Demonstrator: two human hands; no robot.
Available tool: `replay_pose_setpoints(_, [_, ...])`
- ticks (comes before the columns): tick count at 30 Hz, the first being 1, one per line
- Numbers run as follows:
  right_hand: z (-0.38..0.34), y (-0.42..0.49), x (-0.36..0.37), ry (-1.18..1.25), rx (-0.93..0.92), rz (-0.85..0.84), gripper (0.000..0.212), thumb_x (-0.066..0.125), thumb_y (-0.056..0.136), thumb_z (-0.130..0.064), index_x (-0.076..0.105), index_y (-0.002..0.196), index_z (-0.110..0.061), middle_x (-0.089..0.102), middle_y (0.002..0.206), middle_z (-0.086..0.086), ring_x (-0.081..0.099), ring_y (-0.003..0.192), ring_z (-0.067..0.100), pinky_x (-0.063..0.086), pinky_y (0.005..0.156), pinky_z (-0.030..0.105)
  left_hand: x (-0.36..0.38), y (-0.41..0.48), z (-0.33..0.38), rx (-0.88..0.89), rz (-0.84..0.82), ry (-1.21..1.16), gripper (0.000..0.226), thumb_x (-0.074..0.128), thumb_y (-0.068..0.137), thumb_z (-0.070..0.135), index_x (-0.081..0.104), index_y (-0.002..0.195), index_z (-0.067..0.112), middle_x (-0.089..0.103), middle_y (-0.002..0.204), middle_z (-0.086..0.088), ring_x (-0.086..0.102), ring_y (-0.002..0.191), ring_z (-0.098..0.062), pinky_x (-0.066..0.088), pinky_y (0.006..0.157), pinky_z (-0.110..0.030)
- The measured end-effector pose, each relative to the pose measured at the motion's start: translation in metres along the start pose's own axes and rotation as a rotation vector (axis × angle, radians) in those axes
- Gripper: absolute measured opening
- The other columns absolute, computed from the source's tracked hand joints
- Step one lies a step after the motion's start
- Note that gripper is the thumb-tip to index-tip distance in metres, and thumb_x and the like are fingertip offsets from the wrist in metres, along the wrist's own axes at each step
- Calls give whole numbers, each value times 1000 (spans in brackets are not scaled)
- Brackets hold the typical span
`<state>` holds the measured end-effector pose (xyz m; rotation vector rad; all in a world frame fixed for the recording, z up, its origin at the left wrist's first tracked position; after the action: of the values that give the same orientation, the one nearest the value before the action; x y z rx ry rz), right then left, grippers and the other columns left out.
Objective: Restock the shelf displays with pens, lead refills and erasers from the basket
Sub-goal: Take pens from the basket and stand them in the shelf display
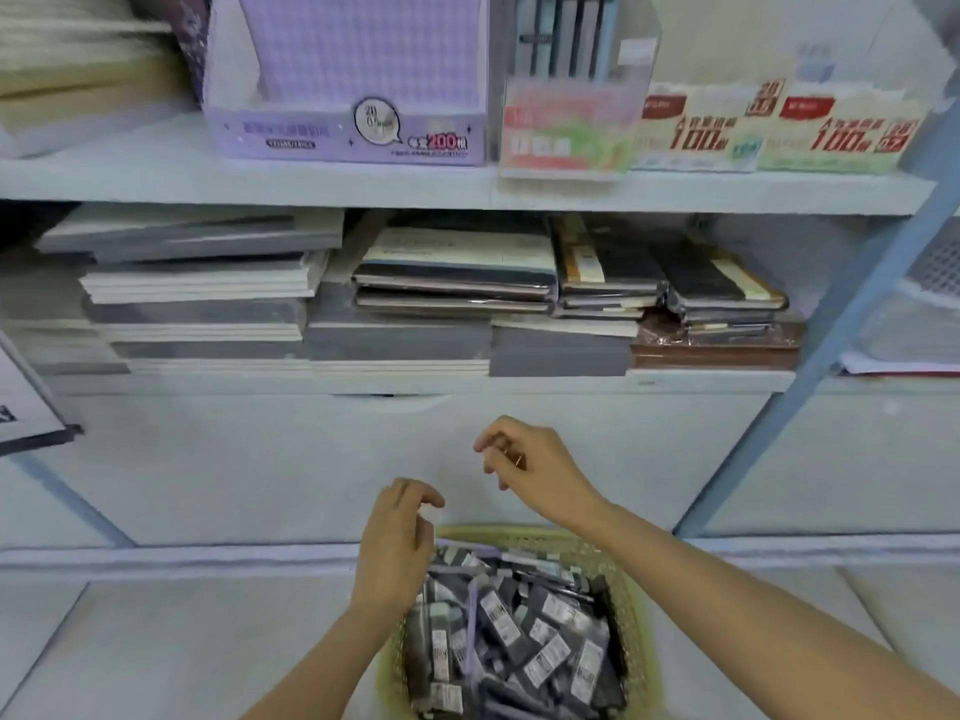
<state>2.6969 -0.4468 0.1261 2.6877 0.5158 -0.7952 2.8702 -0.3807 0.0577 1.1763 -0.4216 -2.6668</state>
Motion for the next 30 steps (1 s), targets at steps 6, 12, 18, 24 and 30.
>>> replay_pose_setpoints(6, [125, -43, 79, -198, 386, -293, 19, 57, 97, -29, 61, 111, -18, 67, 110, -1, 60, 87, 9, 47, 71, 15, 51, -65, -77, -324, -418, 207, 53, 41, 99, 13, 29, 151, 16, 29, 156, -1, 33, 140, -18, 28, 111, -25])
replay_pose_setpoints(12, [155, -63, 139, -300, 550, -333, 44, 59, 87, -56, 66, 73, -15, 64, 66, -1, 58, 58, 11, 53, 62, 29, 60, -84, -86, -262, -402, 160, 55, 49, 92, 0, 38, 145, 7, 25, 158, -3, 27, 144, -18, 18, 114, -16])
replay_pose_setpoints(18, [155, -58, 153, -243, 516, -283, 36, 66, 88, -41, 59, 60, -20, 60, 57, -1, 57, 55, 13, 50, 61, 29, 58, -81, -88, -264, -331, 112, 44, 59, 84, -7, 59, 127, 3, 47, 144, -9, 44, 131, -25, 31, 108, -25])
replay_pose_setpoints(24, [138, -31, 123, 268, 460, -259, 12, 67, 90, -31, 72, 80, -26, 66, 65, -2, 53, 52, 7, 44, 54, 22, 65, -55, -67, -376, -225, -166, 13, 67, 90, 20, 68, 102, 24, 65, 98, 11, 56, 97, -10, 39, 81, -12])
replay_pose_setpoints(30, [133, -21, 119, 401, 456, -169, 7, 68, 89, -25, 73, 92, -22, 71, 76, -6, 64, 66, 8, 52, 63, 21, 84, -48, -58, -640, -368, -608, 17, 42, 103, 13, 57, 94, 13, 53, 59, 7, 52, 55, -13, 47, 52, -27])
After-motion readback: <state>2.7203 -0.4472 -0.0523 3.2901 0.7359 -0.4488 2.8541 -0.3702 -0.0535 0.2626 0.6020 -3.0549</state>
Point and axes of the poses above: each hand's wrist, its own y-axis towards the middle knuckle, its own x-axis out of the palm, z = x × y, the point moved 3 cm from there along y, towards the middle knuckle
